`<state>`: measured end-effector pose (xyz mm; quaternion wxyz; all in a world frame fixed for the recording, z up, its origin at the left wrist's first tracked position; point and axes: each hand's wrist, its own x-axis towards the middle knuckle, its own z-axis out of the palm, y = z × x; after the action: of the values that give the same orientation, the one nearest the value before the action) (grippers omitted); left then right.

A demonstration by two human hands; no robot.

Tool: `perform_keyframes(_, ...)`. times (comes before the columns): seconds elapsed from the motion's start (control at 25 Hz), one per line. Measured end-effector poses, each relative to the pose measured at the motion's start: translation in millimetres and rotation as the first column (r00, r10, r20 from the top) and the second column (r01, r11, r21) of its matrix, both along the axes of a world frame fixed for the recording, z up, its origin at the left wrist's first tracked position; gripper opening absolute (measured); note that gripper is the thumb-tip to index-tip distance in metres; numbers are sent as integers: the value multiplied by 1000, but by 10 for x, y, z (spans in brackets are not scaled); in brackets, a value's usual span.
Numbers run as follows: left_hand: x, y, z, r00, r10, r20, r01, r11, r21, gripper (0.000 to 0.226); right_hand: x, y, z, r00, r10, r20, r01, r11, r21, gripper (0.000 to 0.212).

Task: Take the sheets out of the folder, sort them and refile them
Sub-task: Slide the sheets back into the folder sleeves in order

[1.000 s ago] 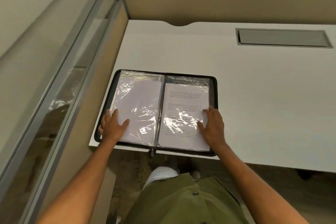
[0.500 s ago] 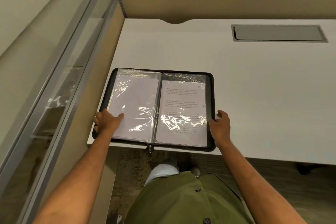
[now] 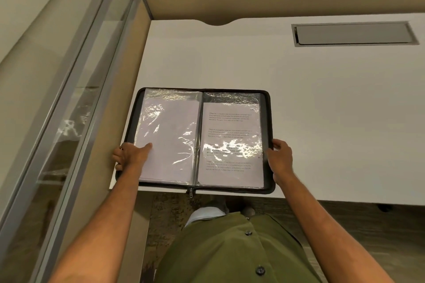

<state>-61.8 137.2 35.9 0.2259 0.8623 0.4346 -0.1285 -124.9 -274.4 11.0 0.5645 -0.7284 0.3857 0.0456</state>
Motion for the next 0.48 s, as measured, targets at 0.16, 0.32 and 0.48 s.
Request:
perform_keyframes(0.16, 54, -30, 41, 998, 37, 53, -39, 999, 38, 53, -2, 62, 42, 997, 73, -4, -72, 983, -167, 54)
perform_keyframes(0.32, 76, 1, 155, 969, 11, 246, 36, 981, -188, 26, -116, 196, 73, 933, 355, -65, -345, 825, -447, 63)
perform_keyframes(0.48, 100, -7, 502, 940, 99, 327, 55, 901, -430, 11, -129, 306, 109, 862, 483, -155, -483, 687, -543, 54)
